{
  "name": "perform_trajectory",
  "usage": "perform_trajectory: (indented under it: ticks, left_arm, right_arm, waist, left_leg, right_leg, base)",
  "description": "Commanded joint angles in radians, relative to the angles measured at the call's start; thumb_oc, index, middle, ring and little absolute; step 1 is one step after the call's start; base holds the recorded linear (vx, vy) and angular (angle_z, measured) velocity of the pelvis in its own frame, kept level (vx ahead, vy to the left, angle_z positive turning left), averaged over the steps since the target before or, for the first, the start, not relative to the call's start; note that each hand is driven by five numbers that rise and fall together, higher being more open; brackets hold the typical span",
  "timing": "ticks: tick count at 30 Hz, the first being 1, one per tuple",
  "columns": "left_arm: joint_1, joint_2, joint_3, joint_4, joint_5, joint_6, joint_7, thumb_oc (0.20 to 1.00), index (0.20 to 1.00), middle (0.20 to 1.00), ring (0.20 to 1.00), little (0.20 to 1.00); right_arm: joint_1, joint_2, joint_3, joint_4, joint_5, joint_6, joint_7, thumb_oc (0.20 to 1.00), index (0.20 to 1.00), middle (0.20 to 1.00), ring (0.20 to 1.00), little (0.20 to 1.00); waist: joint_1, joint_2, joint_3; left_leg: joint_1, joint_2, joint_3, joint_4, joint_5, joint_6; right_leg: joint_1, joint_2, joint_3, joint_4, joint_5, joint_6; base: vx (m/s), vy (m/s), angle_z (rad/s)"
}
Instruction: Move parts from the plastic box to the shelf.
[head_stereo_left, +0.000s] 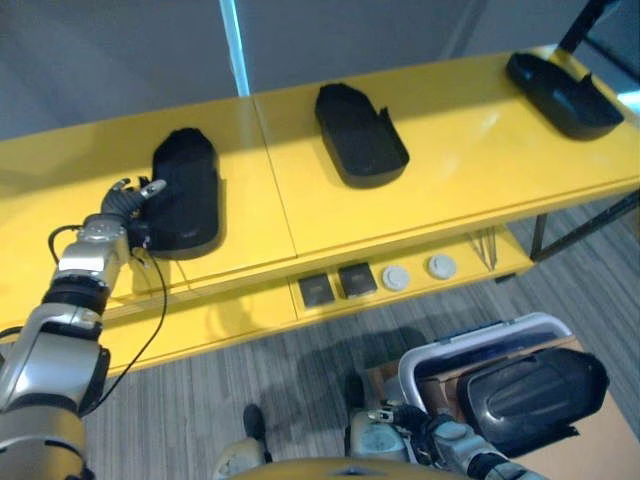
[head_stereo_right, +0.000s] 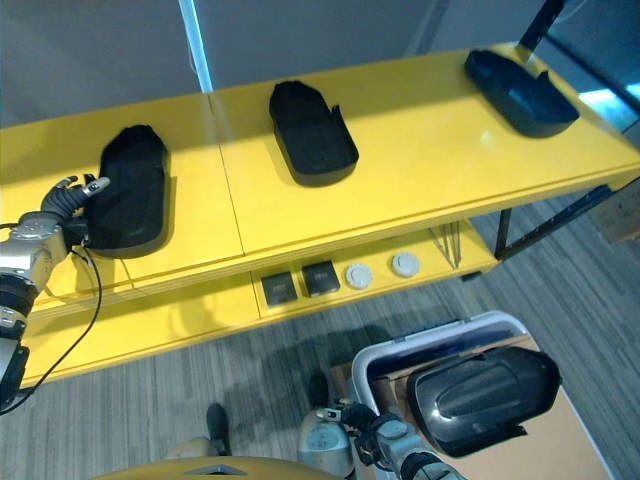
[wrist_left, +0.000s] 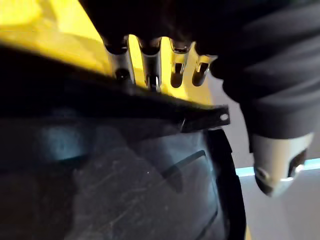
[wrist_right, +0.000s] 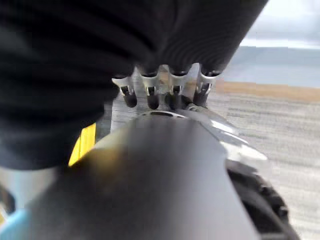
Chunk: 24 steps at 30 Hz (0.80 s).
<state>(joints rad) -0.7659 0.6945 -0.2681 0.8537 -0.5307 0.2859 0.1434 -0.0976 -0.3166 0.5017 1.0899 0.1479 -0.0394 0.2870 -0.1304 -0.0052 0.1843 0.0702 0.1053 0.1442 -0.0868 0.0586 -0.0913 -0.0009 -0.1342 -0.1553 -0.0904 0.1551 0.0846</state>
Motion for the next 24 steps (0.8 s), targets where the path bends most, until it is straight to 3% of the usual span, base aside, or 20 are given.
perform_trajectory:
  ticks: [1, 5, 6, 8, 9, 10, 11, 13, 14, 15, 20, 21, 24]
  left_arm:
    - [-0.092, 0.001, -0.030, 0.089, 0.064, -0.003, 0.045, 1.000, 1.000, 1.000, 1.000, 1.000]
    - [-0.116, -0.010, -0.050, 0.096, 0.101, -0.042, 0.085, 1.000, 1.000, 1.000, 1.000, 1.000]
    - [-0.142, -0.002, -0.063, 0.094, 0.082, -0.104, 0.088, 1.000, 1.000, 1.000, 1.000, 1.000]
    - [-0.164, 0.007, -0.077, 0.079, 0.029, -0.171, 0.066, 1.000, 1.000, 1.000, 1.000, 1.000]
    - [-0.195, 0.016, -0.093, 0.024, -0.053, -0.262, 0.027, 1.000, 1.000, 1.000, 1.000, 1.000]
    - [-0.204, 0.013, -0.096, -0.055, -0.058, -0.302, 0.078, 1.000, 1.000, 1.000, 1.000, 1.000]
    - [-0.199, 0.020, -0.091, -0.116, -0.079, -0.369, 0.056, 1.000, 1.000, 1.000, 1.000, 1.000]
    - [-0.178, 0.026, -0.068, -0.205, -0.074, -0.411, 0.030, 1.000, 1.000, 1.000, 1.000, 1.000]
    - [-0.157, 0.030, -0.049, -0.278, -0.059, -0.402, 0.041, 0.758, 0.758, 0.758, 0.758, 0.758]
    - [-0.082, 0.030, -0.005, -0.413, -0.042, -0.397, 0.029, 0.200, 0.200, 0.200, 0.200, 0.200]
    - [0.211, -0.033, 0.153, -0.723, 0.030, -0.387, -0.035, 0.200, 0.200, 0.200, 0.200, 0.200]
    - [0.343, -0.083, 0.208, -0.812, 0.077, -0.399, -0.053, 0.200, 0.200, 0.200, 0.200, 0.200]
    - [0.501, -0.144, 0.245, -0.870, 0.071, -0.416, -0.085, 0.200, 0.200, 0.200, 0.200, 0.200]
  right_arm:
    - [0.002, 0.021, 0.049, 0.064, -0.035, -0.015, 0.058, 1.000, 1.000, 1.000, 1.000, 1.000]
    - [-0.006, 0.040, 0.082, 0.078, -0.119, -0.036, 0.056, 1.000, 1.000, 1.000, 1.000, 1.000]
    - [-0.005, 0.039, 0.108, 0.076, -0.122, -0.056, 0.051, 1.000, 1.000, 1.000, 1.000, 1.000]
    - [-0.006, 0.037, 0.119, 0.069, -0.104, -0.057, 0.045, 1.000, 1.000, 1.000, 1.000, 1.000]
    - [-0.010, 0.027, 0.123, 0.048, -0.093, -0.050, 0.043, 1.000, 1.000, 1.000, 1.000, 1.000]
    - [-0.015, 0.022, 0.117, 0.042, -0.090, -0.042, 0.044, 1.000, 1.000, 1.000, 1.000, 1.000]
    - [-0.016, 0.022, 0.113, 0.043, -0.089, -0.033, 0.042, 1.000, 1.000, 1.000, 1.000, 1.000]
    - [-0.022, 0.022, 0.103, 0.052, -0.072, -0.013, 0.044, 1.000, 1.000, 1.000, 1.000, 1.000]
    - [-0.027, 0.024, 0.095, 0.064, -0.061, -0.004, 0.048, 1.000, 1.000, 1.000, 1.000, 1.000]
    - [-0.027, 0.033, 0.069, 0.085, -0.058, 0.013, 0.050, 1.000, 1.000, 1.000, 1.000, 1.000]
    - [0.013, 0.060, 0.009, 0.111, -0.061, 0.015, 0.025, 1.000, 1.000, 1.000, 1.000, 1.000]
    - [0.030, 0.068, -0.028, 0.117, -0.053, 0.021, 0.009, 1.000, 1.000, 1.000, 1.000, 1.000]
    - [0.052, 0.078, -0.067, 0.118, -0.043, 0.024, -0.003, 1.000, 1.000, 1.000, 1.000, 1.000]
  waist:
    - [0.021, 0.062, -0.037]
    - [0.032, 0.051, -0.074]
    - [0.034, 0.046, -0.084]
    - [0.037, 0.043, -0.094]
    - [0.040, 0.041, -0.101]
    - [0.045, 0.040, -0.104]
    - [0.050, 0.036, -0.109]
    - [0.059, 0.032, -0.112]
    - [0.065, 0.030, -0.112]
    - [0.081, 0.024, -0.112]
    - [0.114, 0.010, -0.113]
    - [0.132, 0.005, -0.107]
    - [0.158, 0.000, -0.098]
  left_leg:
    - [-0.014, 0.030, 0.033, 0.000, -0.013, 0.006]
    - [0.009, 0.037, 0.036, 0.000, -0.016, 0.003]
    - [0.025, 0.040, 0.036, 0.001, -0.020, 0.002]
    - [0.028, 0.040, 0.037, 0.001, -0.019, 0.002]
    - [0.037, 0.042, 0.035, 0.003, -0.022, 0.004]
    - [0.045, 0.044, 0.033, 0.005, -0.026, 0.005]
    - [0.052, 0.043, 0.034, 0.006, -0.030, 0.007]
    - [0.057, 0.046, 0.031, 0.007, -0.032, 0.007]
    - [0.060, 0.046, 0.028, 0.008, -0.034, 0.007]
    - [0.064, 0.046, 0.019, 0.007, -0.038, 0.009]
    - [0.068, 0.047, 0.000, 0.000, -0.042, 0.012]
    - [0.063, 0.045, -0.012, 0.000, -0.043, 0.014]
    - [0.052, 0.040, -0.029, 0.000, -0.047, 0.017]
  right_leg:
    - [0.051, -0.052, 0.000, 0.013, -0.096, 0.062]
    - [0.078, -0.045, -0.009, 0.006, -0.099, 0.062]
    - [0.095, -0.042, -0.012, 0.006, -0.103, 0.063]
    - [0.099, -0.041, -0.014, 0.005, -0.100, 0.062]
    - [0.109, -0.038, -0.015, 0.006, -0.102, 0.060]
    - [0.117, -0.037, -0.015, 0.009, -0.105, 0.059]
    - [0.123, -0.036, -0.015, 0.009, -0.106, 0.058]
    - [0.130, -0.035, -0.016, 0.012, -0.110, 0.055]
    - [0.133, -0.035, -0.017, 0.014, -0.113, 0.053]
    - [0.140, -0.034, -0.020, 0.015, -0.117, 0.050]
    - [0.152, -0.033, -0.034, 0.012, -0.122, 0.049]
    - [0.155, -0.034, -0.045, 0.012, -0.123, 0.048]
    - [0.156, -0.036, -0.065, 0.010, -0.124, 0.049]
  base:
    - [-0.01, -0.084, 0.08]
    - [-0.04, -0.066, 0.07]
    - [-0.02, -0.038, -0.01]
    - [-0.03, -0.040, 0.01]
    - [-0.02, -0.038, 0.02]
    - [-0.01, -0.038, 0.02]
    - [0.00, -0.019, 0.03]
    - [0.00, 0.000, 0.00]
    - [0.00, 0.000, 0.00]
    - [0.00, 0.000, 0.00]
    - [0.00, 0.001, 0.01]
    - [0.01, 0.006, 0.07]
    - [0.00, 0.019, 0.14]
